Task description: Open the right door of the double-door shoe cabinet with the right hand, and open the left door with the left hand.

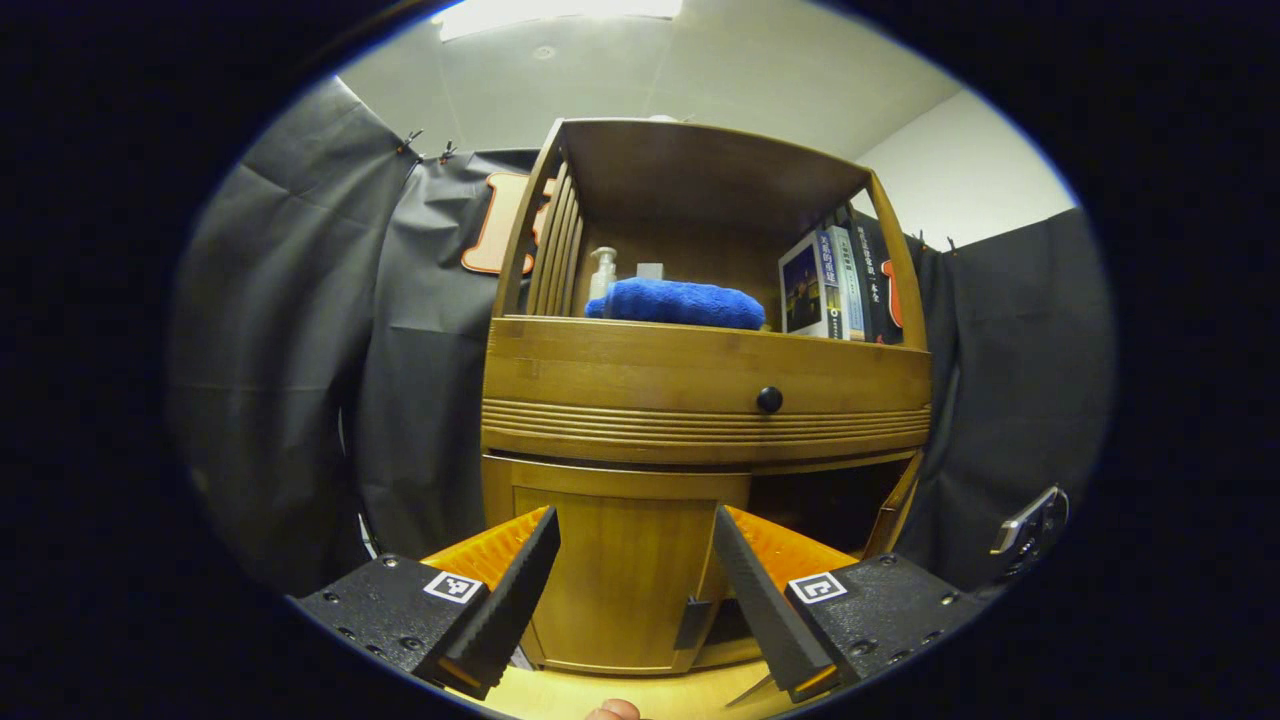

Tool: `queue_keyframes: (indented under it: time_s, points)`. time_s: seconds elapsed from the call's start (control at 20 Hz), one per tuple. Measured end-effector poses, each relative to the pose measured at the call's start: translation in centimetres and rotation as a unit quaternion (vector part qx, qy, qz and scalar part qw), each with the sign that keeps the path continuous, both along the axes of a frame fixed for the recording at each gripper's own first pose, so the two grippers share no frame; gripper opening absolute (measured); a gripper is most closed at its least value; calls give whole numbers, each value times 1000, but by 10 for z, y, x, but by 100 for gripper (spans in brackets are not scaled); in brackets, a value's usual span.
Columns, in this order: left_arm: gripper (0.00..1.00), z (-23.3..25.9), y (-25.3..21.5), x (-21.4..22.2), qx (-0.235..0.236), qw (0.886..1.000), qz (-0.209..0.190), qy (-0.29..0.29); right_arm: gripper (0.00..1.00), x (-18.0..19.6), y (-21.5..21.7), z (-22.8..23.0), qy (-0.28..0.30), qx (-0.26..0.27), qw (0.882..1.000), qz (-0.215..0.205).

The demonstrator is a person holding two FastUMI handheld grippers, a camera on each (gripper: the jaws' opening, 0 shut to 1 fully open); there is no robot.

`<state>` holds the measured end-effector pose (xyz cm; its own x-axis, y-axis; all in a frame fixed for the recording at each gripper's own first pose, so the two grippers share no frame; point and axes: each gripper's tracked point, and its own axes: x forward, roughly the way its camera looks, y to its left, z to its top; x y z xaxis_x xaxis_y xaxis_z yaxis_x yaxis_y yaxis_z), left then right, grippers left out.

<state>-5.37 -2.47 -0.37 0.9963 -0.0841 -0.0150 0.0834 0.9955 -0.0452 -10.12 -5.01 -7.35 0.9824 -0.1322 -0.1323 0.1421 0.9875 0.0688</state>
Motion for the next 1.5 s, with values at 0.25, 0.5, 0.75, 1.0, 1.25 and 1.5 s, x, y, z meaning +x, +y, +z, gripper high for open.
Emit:
queue_keyframes:
  time_s: [0.25, 0.5, 0.75, 1.0, 1.25, 1.5]
  points:
    - [92, -9, -25, -3, -9, 1000, -27, 12, 22, -30, -31, -4, 9, 19, 1000, -24]
    - [92, -13, -44, -5, -10, 999, -50, 15, 22, -54, -62, -4, 12, 23, 998, -59]
    - [92, -20, -56, -4, -14, 997, -68, 24, 22, -72, -96, -9, 16, 22, 995, -100]
    - [95, -28, -66, -2, -17, 996, -82, 34, 17, -87, -139, -15, 18, 41, 989, -139]
    - [95, -34, -72, 6, -18, 996, -85, 38, 17, -98, -173, -19, 14, 59, 985, -161]
    - [95, -45, -80, 17, -24, 994, -87, 55, 17, -102, -186, -19, 13, 58, 984, -170]
